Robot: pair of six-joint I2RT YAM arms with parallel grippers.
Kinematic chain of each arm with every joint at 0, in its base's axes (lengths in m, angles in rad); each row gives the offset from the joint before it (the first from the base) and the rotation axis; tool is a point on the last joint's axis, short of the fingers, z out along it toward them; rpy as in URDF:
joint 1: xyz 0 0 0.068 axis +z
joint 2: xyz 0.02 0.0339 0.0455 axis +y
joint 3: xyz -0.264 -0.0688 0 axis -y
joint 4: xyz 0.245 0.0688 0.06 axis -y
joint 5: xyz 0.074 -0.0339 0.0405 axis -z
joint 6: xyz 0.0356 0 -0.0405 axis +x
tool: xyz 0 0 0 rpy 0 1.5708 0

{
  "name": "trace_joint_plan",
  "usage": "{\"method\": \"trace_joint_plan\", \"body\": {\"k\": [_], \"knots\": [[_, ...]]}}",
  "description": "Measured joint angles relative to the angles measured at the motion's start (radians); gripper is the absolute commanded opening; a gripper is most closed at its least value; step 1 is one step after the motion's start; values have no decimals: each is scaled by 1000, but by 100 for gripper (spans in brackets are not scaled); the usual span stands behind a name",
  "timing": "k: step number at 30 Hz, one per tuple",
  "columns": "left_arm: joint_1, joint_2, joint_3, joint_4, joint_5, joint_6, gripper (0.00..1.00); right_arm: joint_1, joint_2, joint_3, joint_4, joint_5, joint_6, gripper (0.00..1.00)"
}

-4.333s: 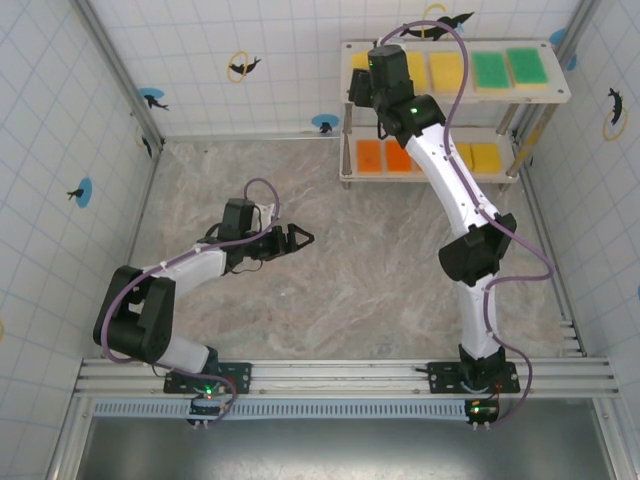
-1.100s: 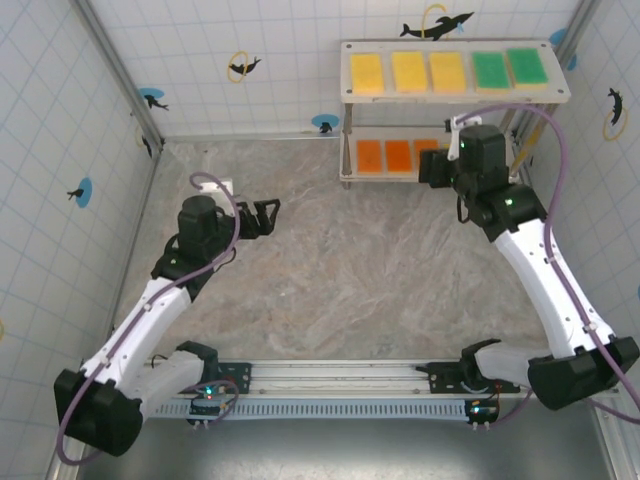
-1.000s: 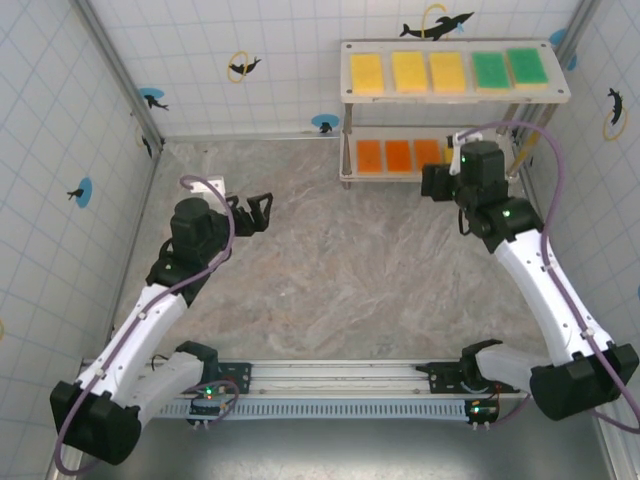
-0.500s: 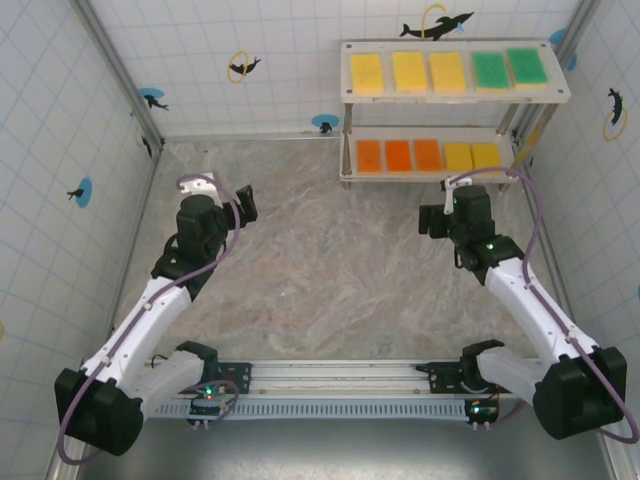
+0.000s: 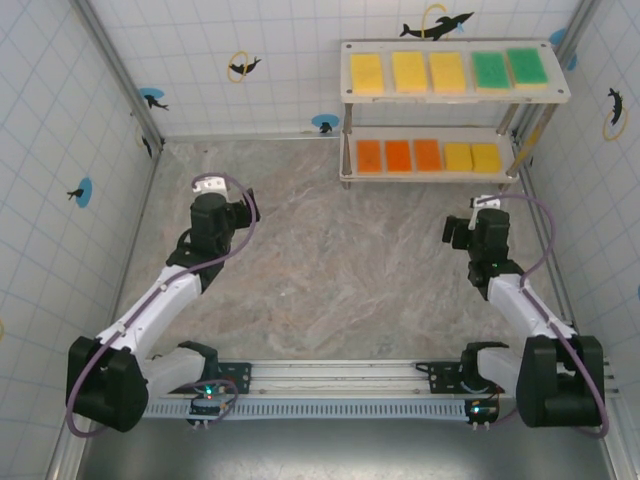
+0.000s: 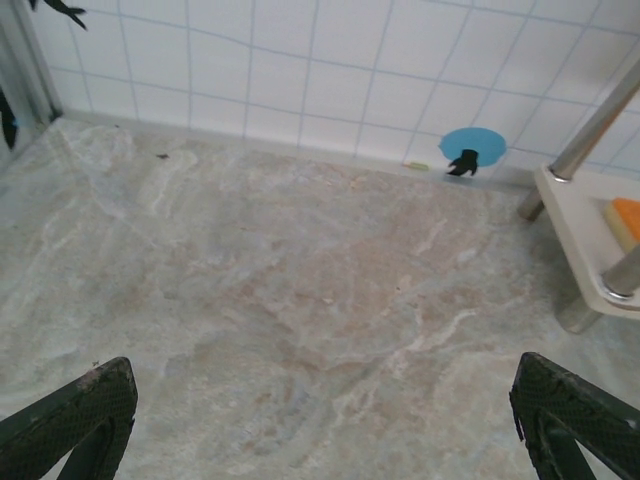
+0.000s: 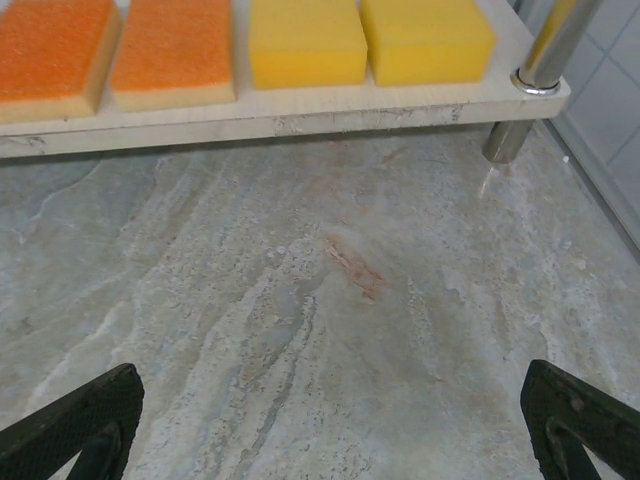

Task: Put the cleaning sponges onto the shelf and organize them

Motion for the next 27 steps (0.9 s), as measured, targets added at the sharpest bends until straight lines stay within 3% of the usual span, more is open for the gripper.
{"method": "trace_joint_plan", "body": {"k": [9, 15, 27], "knots": [[3, 111, -19, 85, -124, 152, 97, -6, 100, -38, 217, -38, 16, 99], [48, 128, -148, 251, -149, 243, 97, -6, 113, -119, 410, 17, 21, 99], [234, 174, -407, 708, 50, 284, 97, -6, 235, -134, 611, 108, 21, 99]]}}
